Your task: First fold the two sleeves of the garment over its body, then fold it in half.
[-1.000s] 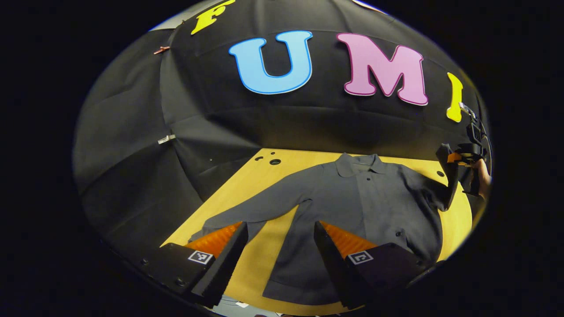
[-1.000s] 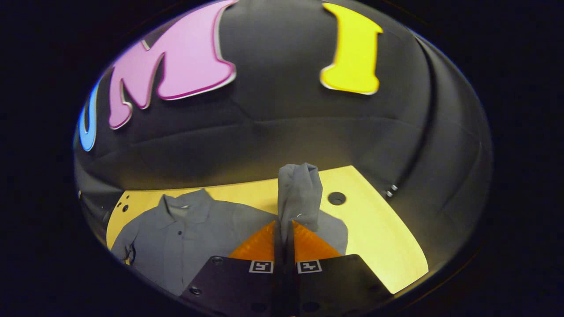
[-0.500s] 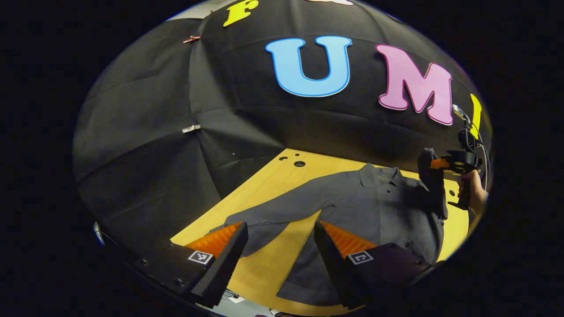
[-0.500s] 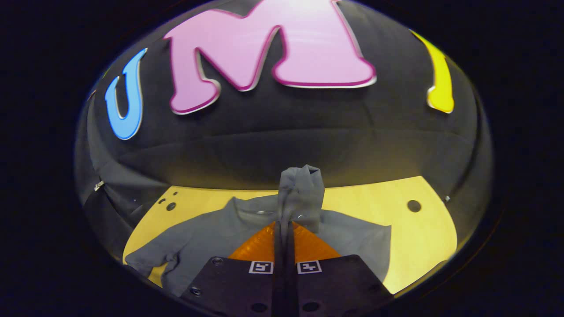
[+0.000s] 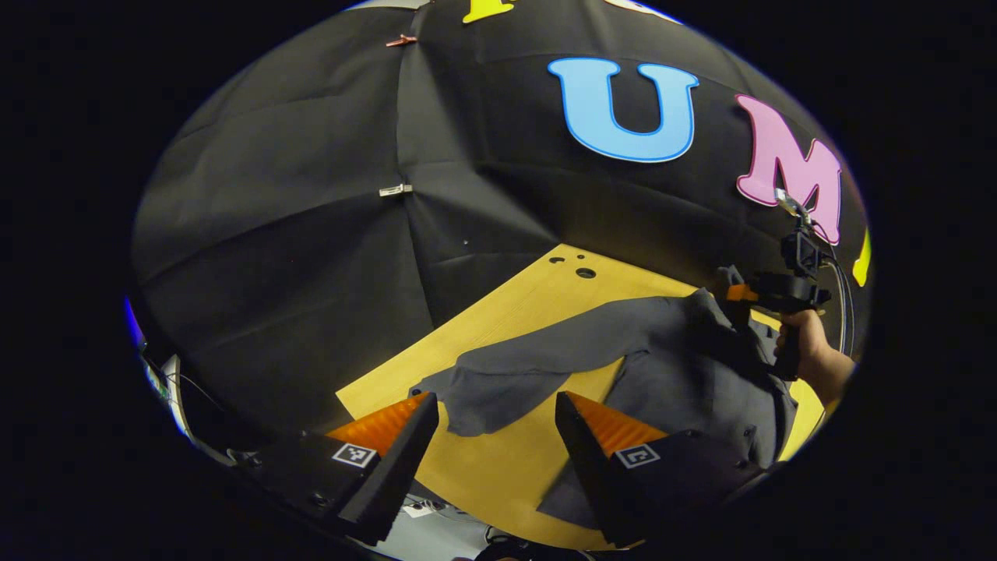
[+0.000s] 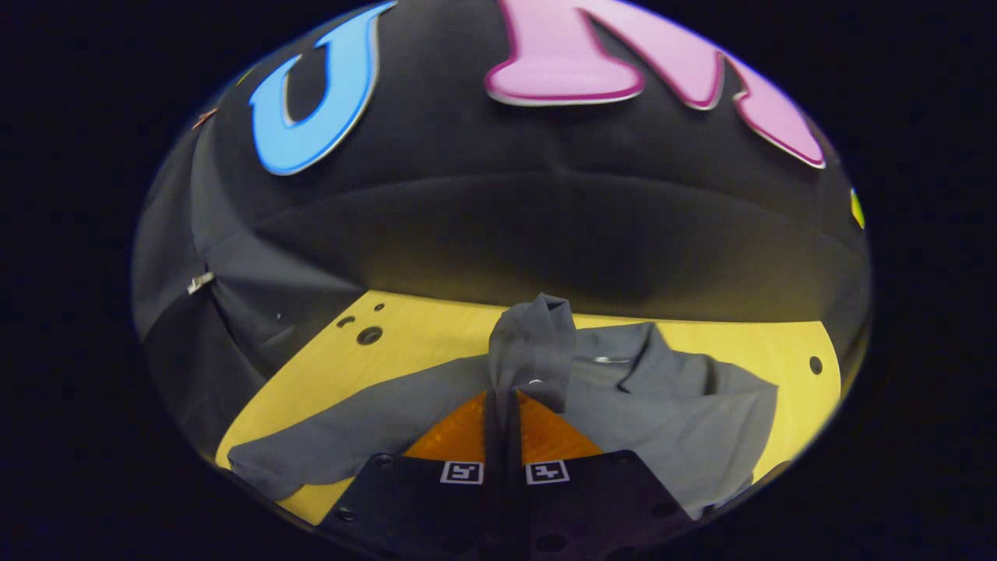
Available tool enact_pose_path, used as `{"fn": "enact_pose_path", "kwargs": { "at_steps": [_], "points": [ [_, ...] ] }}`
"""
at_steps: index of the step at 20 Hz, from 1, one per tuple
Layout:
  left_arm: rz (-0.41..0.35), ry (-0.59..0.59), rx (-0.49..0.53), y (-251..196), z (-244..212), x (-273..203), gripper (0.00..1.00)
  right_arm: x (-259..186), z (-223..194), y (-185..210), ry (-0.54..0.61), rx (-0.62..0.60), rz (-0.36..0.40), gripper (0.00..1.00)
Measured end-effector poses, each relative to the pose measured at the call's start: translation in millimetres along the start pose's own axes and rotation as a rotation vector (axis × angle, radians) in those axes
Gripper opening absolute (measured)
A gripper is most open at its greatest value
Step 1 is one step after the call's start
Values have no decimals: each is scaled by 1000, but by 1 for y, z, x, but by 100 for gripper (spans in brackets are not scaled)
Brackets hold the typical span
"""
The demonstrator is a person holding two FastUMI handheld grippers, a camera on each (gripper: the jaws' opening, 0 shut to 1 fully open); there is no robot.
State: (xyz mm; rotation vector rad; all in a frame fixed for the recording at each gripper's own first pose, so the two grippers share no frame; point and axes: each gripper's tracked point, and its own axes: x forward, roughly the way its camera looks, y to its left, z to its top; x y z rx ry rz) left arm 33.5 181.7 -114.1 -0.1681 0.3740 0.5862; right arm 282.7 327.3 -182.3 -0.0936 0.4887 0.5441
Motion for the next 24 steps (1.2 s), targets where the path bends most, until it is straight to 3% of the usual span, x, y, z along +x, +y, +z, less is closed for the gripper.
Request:
{"fn": "enact_pose_path", "kwargs": {
  "at_steps": [2,3,5,9,12,16,19,24],
  "points": [
    [-22,-18,-27,7,0,13,95,18,-19,30,10,-68,18,5],
    [-19,-16,-34,13,-2,22,95,26,-27,40,9,-111,13,0],
    [29,-13,-55,34,-6,37,95,39,-34,54,1,-178,4,6],
    [67,-20,-156,66,-20,54,95,38,-48,78,46,-174,38,46],
    [74,-17,-209,86,-34,79,95,12,-37,65,7,-212,-1,97],
    [44,27,-256,94,-48,115,95,-60,-17,37,-26,-173,-26,98],
    [1,16,-207,86,-39,140,95,-125,1,-2,-73,-204,-64,98],
    [25,63,-133,85,-46,180,95,-231,25,-79,-129,-248,-155,98]
  ]
}}
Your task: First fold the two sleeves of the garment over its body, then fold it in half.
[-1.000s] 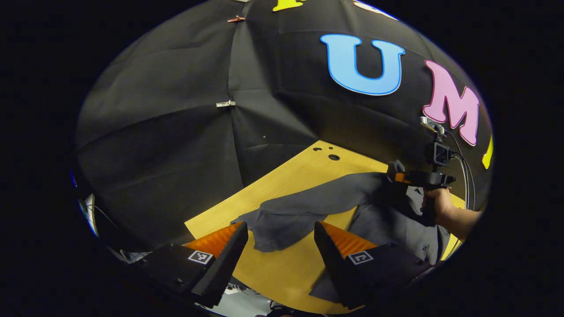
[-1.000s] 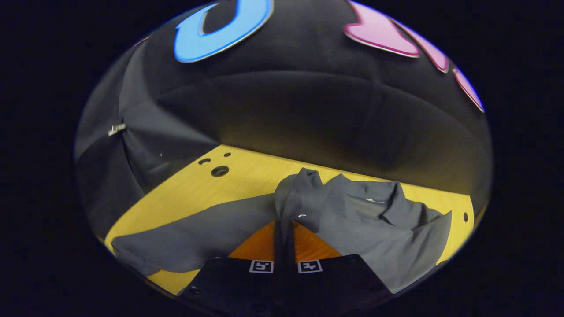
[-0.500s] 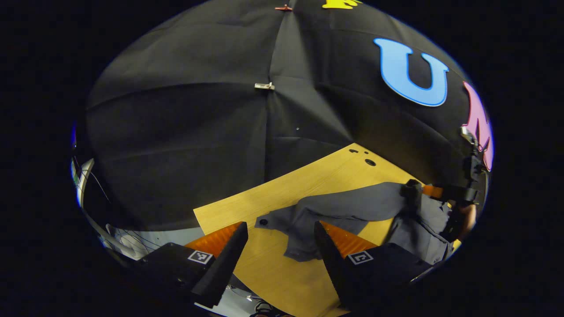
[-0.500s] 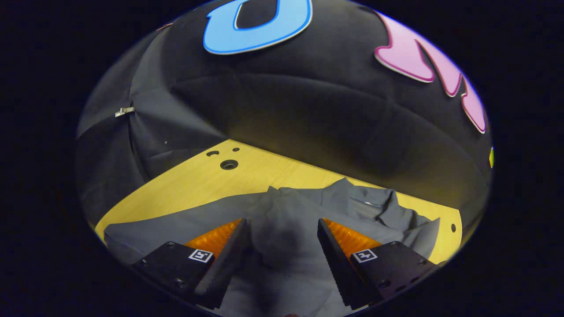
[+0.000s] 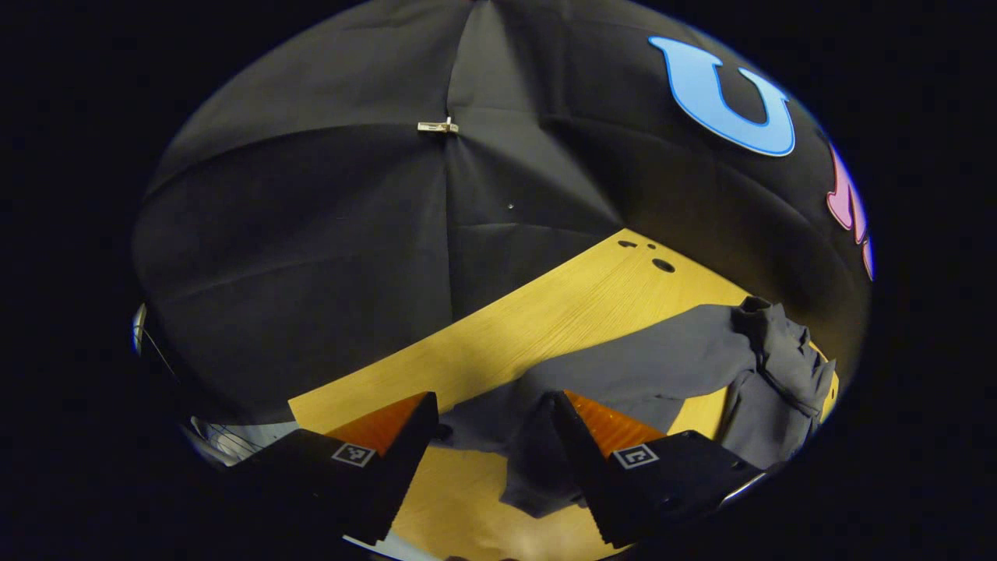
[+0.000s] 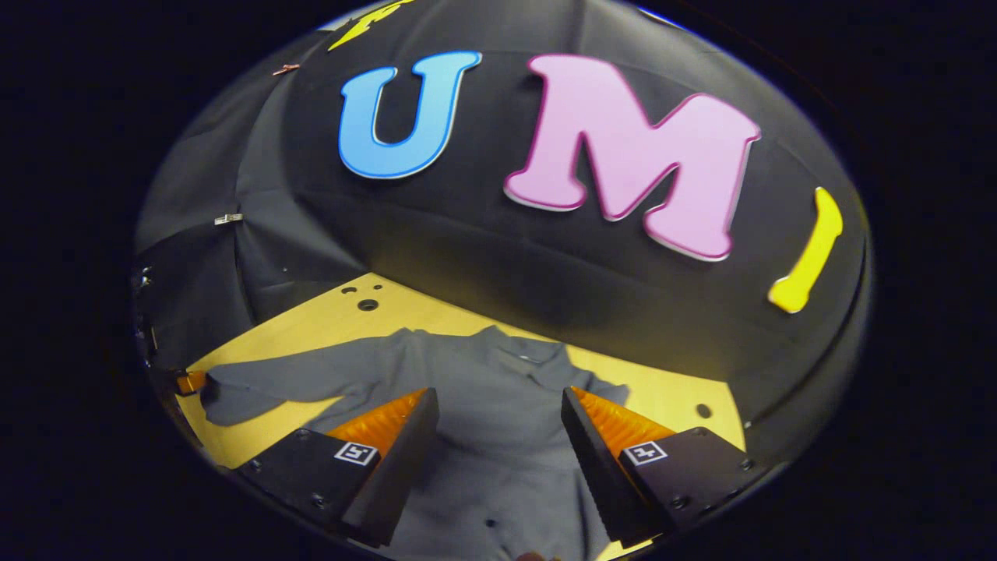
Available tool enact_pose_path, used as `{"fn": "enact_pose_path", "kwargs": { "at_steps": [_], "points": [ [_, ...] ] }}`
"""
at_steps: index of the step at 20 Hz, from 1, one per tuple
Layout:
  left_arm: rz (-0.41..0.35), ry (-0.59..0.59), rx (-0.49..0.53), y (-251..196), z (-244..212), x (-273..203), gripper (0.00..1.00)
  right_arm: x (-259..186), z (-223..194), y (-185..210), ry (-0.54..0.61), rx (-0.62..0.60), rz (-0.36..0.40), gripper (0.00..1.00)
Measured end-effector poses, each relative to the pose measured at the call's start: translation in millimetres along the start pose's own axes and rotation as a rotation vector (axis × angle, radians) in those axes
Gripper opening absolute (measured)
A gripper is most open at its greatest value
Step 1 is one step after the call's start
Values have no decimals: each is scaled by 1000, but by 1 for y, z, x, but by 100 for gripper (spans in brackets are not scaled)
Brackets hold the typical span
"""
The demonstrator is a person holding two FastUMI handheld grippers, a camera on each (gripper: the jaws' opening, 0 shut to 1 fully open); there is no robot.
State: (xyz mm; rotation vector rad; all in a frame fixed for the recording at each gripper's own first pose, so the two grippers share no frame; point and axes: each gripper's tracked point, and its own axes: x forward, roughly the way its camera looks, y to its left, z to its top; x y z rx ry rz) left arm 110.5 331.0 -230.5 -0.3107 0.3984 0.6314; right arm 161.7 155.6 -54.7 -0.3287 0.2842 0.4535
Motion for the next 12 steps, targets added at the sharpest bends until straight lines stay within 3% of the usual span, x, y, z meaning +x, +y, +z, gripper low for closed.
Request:
{"fn": "enact_pose_path", "kwargs": {
  "at_steps": [6,12],
  "points": [
    [12,84,73,6,-17,15,95,-87,-2,-83,-33,72,-144,98],
    [-6,126,186,-3,-32,28,95,-134,-32,-94,-11,142,-208,98]
  ]
}}
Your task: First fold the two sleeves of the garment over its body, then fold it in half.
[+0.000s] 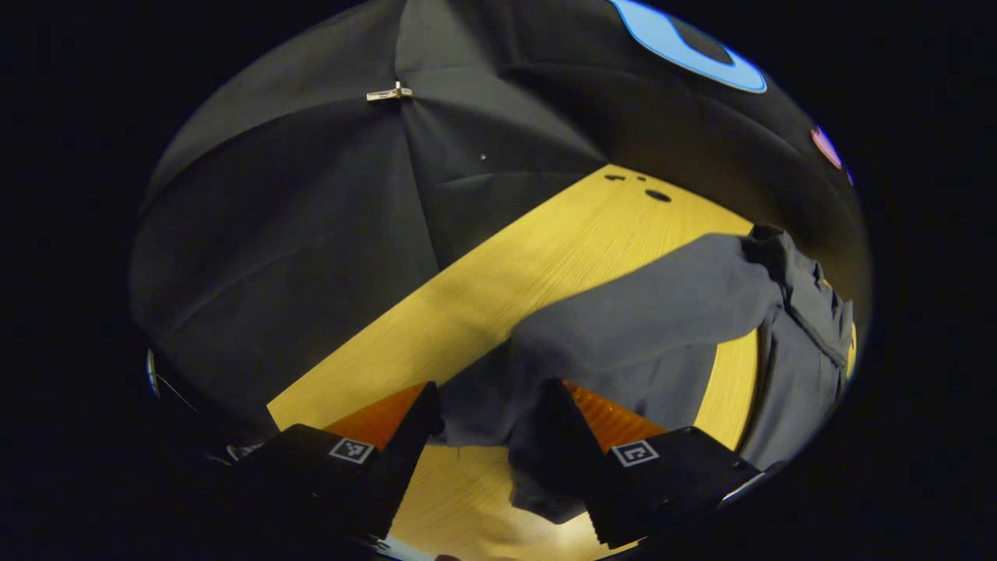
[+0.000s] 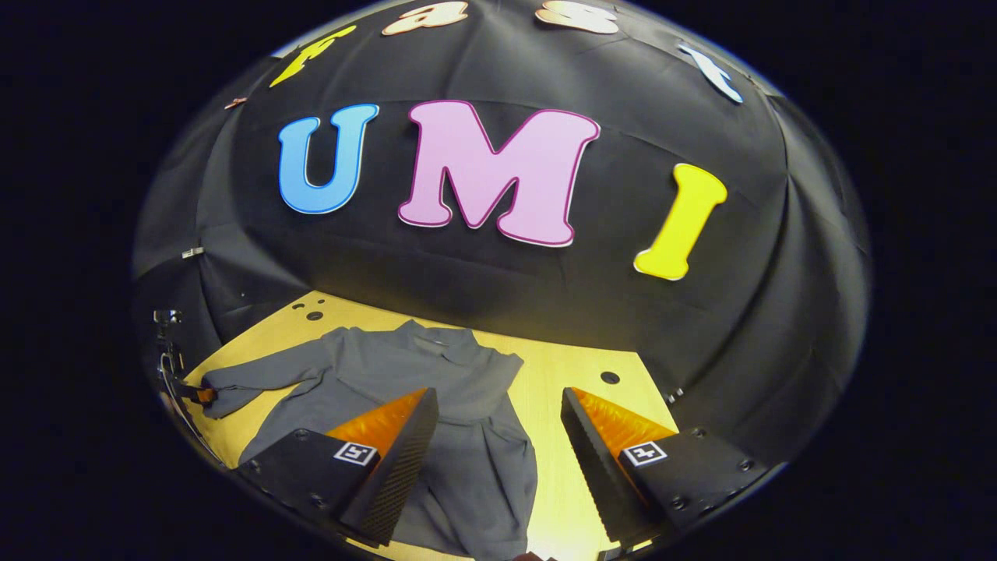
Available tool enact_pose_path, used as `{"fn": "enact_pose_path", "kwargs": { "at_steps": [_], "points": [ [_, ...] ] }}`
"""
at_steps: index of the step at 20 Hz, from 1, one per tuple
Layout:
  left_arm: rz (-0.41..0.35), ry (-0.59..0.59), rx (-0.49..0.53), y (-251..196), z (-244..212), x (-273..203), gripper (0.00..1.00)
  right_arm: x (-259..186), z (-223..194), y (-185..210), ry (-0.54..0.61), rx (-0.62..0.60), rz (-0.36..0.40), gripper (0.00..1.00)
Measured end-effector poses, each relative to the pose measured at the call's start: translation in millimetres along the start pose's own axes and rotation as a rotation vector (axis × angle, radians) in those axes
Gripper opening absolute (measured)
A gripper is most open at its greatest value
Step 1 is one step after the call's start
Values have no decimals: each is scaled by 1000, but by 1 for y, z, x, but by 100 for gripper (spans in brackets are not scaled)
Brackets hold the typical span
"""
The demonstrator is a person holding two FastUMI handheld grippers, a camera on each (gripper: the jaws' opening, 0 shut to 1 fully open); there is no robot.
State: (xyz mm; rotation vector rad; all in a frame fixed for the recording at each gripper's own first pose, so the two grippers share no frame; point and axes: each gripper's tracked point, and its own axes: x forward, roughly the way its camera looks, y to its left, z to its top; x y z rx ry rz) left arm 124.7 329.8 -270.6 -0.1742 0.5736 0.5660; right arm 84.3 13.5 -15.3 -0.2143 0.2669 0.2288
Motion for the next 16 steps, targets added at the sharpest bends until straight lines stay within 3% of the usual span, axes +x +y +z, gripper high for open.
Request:
{"fn": "enact_pose_path", "kwargs": {
  "at_steps": [1,3,6,8,12,14,16],
  "points": [
    [-7,10,10,-3,-4,-5,89,-5,-4,0,-1,13,-8,98],
    [-24,0,25,-7,-3,-5,90,-14,-16,5,10,39,-15,98],
    [-82,31,80,-18,-5,-4,75,-23,-35,6,49,92,-19,98],
    [-111,38,130,-27,-4,-4,47,-25,-47,9,81,138,-11,98],
    [-111,87,162,-39,-4,-9,7,-16,-62,-3,124,181,-22,98],
    [-152,106,66,-55,-2,-21,6,-4,-63,-15,126,190,-29,98],
    [-148,74,-29,-61,20,-33,6,8,-64,-27,134,195,-28,98]
  ]
}}
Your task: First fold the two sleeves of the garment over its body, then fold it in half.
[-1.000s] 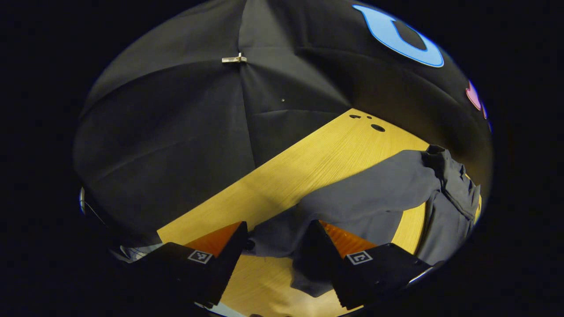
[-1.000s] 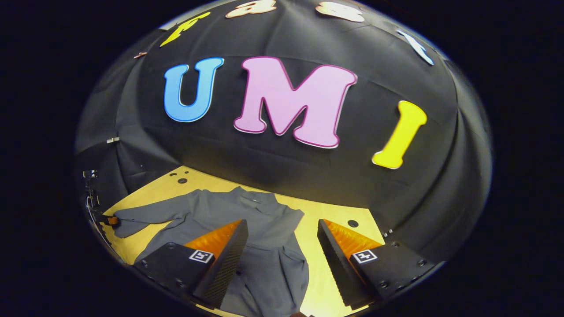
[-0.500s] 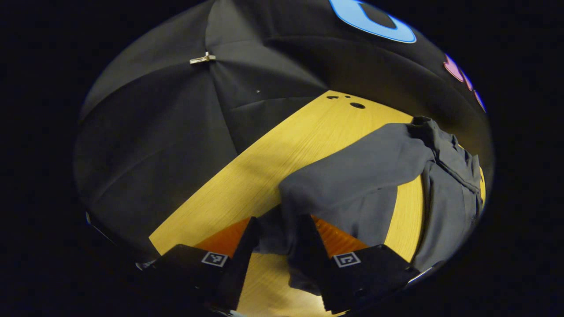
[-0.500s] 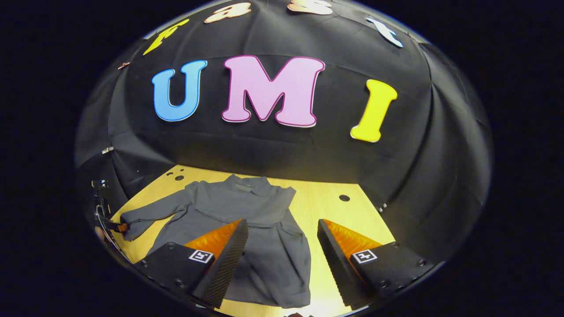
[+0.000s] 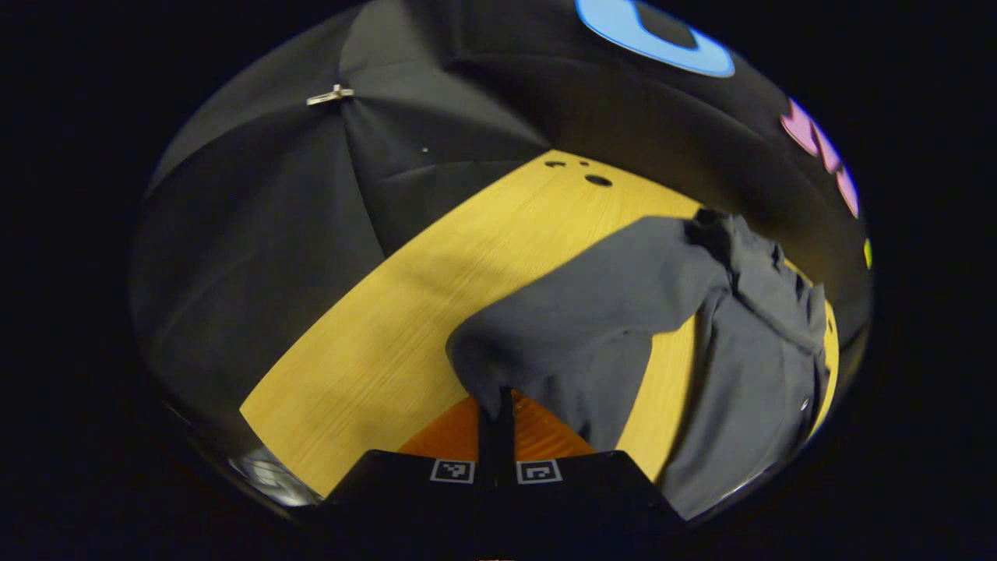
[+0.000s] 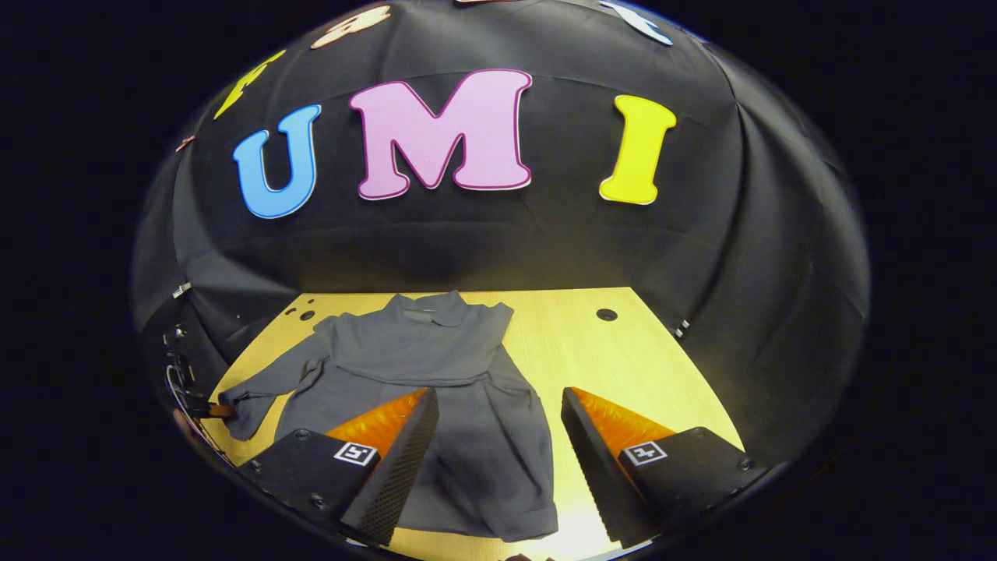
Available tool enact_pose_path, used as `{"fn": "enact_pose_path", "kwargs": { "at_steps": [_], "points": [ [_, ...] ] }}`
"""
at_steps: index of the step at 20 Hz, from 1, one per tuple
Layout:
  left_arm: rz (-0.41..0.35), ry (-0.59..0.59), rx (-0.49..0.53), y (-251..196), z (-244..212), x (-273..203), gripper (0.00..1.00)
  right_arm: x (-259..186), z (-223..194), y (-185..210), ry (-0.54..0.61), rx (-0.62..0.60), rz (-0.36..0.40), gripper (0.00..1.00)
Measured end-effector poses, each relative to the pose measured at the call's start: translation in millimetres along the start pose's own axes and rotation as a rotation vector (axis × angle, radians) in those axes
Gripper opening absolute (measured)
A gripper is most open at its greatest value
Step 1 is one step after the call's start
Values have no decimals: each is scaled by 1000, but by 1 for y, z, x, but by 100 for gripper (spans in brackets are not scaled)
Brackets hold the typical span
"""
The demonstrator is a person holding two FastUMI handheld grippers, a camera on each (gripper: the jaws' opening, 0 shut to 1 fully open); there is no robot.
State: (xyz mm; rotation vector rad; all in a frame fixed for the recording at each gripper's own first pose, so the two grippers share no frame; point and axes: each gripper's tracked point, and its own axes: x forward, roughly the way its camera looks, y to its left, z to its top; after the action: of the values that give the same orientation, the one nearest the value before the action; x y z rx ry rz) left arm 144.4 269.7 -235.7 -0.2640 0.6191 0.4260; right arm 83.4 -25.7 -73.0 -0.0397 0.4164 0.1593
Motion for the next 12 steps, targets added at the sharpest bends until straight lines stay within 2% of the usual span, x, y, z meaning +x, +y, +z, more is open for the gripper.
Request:
{"fn": "enact_pose_path", "kwargs": {
  "at_steps": [2,6,12],
  "points": [
    [-2,-35,-37,-10,18,-9,6,12,5,-12,0,12,-9,98],
    [-42,-103,-27,-40,67,-28,5,28,10,-32,-6,48,-20,98],
    [-136,-233,18,-126,146,-58,5,37,9,-66,1,48,-37,98]
  ]
}}
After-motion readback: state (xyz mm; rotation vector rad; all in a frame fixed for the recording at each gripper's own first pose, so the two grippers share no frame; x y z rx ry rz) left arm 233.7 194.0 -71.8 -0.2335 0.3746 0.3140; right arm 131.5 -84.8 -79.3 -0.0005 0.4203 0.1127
